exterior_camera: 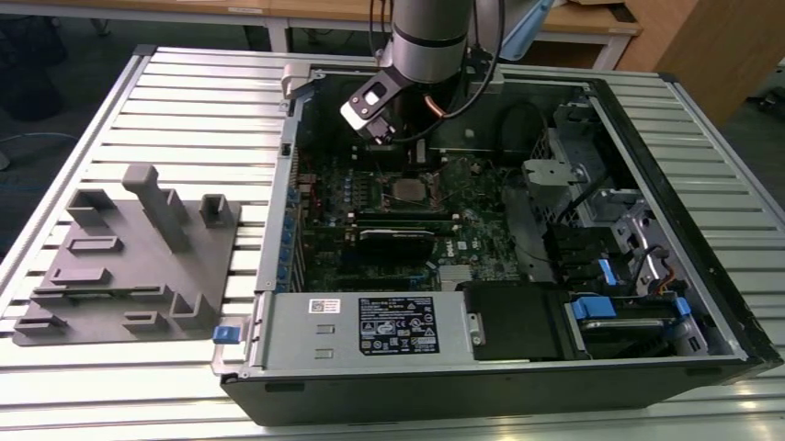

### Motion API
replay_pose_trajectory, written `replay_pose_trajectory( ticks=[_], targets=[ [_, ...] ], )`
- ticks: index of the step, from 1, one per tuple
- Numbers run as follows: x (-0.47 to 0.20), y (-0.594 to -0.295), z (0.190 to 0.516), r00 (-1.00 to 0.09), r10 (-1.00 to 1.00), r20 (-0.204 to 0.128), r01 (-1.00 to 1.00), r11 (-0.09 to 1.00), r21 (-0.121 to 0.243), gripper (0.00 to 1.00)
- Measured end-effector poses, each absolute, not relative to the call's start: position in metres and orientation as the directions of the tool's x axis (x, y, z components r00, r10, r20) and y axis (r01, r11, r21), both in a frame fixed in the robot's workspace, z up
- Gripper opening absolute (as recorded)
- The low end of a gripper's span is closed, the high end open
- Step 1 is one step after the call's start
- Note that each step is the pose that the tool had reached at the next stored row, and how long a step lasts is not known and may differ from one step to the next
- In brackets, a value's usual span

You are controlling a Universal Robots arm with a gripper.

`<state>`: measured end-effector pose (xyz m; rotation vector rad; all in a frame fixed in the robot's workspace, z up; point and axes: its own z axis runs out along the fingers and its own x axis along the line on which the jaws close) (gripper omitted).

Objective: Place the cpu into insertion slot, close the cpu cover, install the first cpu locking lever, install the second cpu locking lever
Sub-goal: 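Close the cpu cover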

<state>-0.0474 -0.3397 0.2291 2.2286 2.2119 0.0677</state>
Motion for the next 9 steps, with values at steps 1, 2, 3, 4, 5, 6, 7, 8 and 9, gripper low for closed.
replay_pose_trajectory(
  ticks=[1, 2, 3, 4, 5, 6, 7, 8, 9],
  targets=[
    [-0.0473, -0.3397, 0.2291, 0.007, 1.000, 0.030, 0.999, -0.008, 0.031, 0.11],
    [-0.0473, -0.3397, 0.2292, 0.007, 1.000, 0.030, 0.999, -0.008, 0.031, 0.11],
    [-0.0474, -0.3398, 0.2296, 0.007, 1.000, 0.030, 0.999, -0.008, 0.031, 0.11],
    [-0.0474, -0.3398, 0.2297, 0.007, 1.000, 0.030, 0.999, -0.008, 0.031, 0.11],
    [-0.0473, -0.3397, 0.2299, 0.007, 1.000, 0.030, 0.999, -0.008, 0.031, 0.11],
    [-0.0474, -0.3398, 0.2303, 0.007, 1.000, 0.030, 0.999, -0.008, 0.031, 0.11],
    [-0.0474, -0.3398, 0.2309, 0.007, 1.000, 0.030, 0.999, -0.008, 0.031, 0.11],
    [-0.0474, -0.3398, 0.2317, 0.007, 1.000, 0.030, 0.999, -0.008, 0.031, 0.11],
    [-0.0473, -0.3397, 0.2328, 0.007, 1.000, 0.030, 0.999, -0.008, 0.031, 0.11]
  ],
)
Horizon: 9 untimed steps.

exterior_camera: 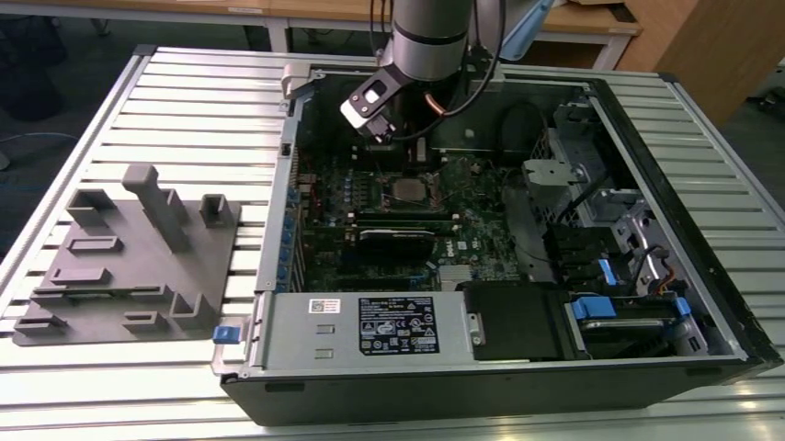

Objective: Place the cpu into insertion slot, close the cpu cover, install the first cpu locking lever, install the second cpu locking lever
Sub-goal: 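Close the cpu cover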

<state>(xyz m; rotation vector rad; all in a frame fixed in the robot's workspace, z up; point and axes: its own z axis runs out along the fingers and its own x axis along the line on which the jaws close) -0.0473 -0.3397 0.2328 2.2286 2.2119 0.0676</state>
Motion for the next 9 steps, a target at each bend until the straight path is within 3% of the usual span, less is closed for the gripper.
replay_pose_trajectory(
  ticks=[9],
  targets=[
    [-0.047, -0.340, 0.248, 0.007, 1.000, 0.030, 0.999, -0.008, 0.031, 0.11]
  ],
)
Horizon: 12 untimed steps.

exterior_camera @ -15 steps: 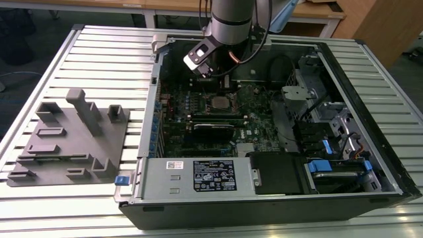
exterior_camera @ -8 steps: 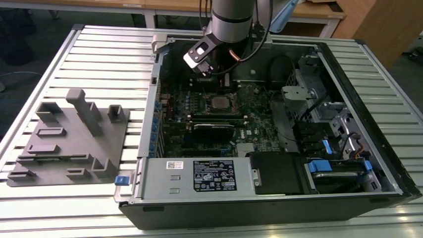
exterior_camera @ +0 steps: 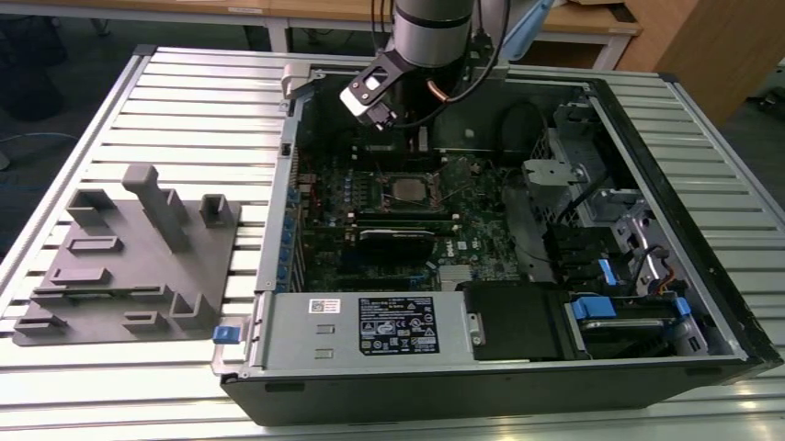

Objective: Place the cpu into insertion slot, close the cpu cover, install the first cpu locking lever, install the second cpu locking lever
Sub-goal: 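Close the cpu cover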

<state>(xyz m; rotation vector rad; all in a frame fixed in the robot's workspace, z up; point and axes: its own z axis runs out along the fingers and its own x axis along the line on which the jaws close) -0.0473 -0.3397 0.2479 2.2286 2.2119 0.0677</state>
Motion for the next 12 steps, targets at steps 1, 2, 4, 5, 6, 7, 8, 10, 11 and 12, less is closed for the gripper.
replay_pose_trajectory(
  ticks=[1, 2, 4, 5, 6, 7, 8, 10, 11, 12],
  targets=[
    [-0.047, -0.340, 0.250, 0.007, 1.000, 0.030, 0.999, -0.008, 0.031, 0.11],
    [-0.047, -0.340, 0.252, 0.007, 1.000, 0.030, 0.999, -0.008, 0.031, 0.11],
    [-0.047, -0.340, 0.255, 0.007, 1.000, 0.030, 0.999, -0.008, 0.031, 0.11],
    [-0.047, -0.340, 0.257, 0.007, 1.000, 0.030, 0.999, -0.008, 0.031, 0.11],
    [-0.047, -0.340, 0.258, 0.007, 1.000, 0.030, 0.999, -0.008, 0.031, 0.11],
    [-0.047, -0.340, 0.259, 0.007, 1.000, 0.030, 0.999, -0.008, 0.031, 0.11],
    [-0.047, -0.340, 0.260, 0.007, 1.000, 0.030, 0.999, -0.008, 0.031, 0.11],
    [-0.047, -0.340, 0.263, 0.007, 1.000, 0.030, 0.999, -0.008, 0.031, 0.11],
    [-0.047, -0.340, 0.264, 0.007, 1.000, 0.030, 0.999, -0.008, 0.031, 0.11],
    [-0.047, -0.340, 0.264, 0.007, 1.000, 0.030, 0.999, -0.008, 0.031, 0.11]
  ],
)
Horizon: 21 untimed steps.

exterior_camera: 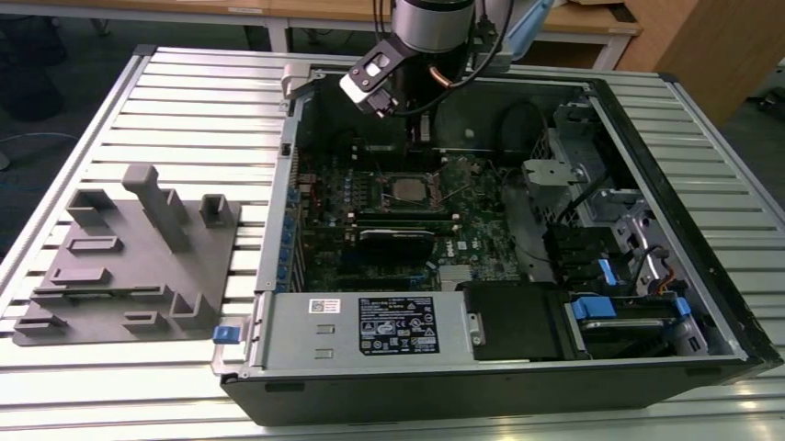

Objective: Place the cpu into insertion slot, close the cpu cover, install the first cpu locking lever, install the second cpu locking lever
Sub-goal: 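Close the cpu cover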

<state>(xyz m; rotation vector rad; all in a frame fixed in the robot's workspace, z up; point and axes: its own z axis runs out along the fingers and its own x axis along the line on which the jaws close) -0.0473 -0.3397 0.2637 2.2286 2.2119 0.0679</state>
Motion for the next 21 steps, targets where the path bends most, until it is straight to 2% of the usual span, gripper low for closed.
replay_pose_trajectory(
  ticks=[21],
  targets=[
    [-0.034, -0.340, 0.263, 0.007, 1.000, 0.030, 0.999, -0.008, 0.031, 0.11]
  ],
)
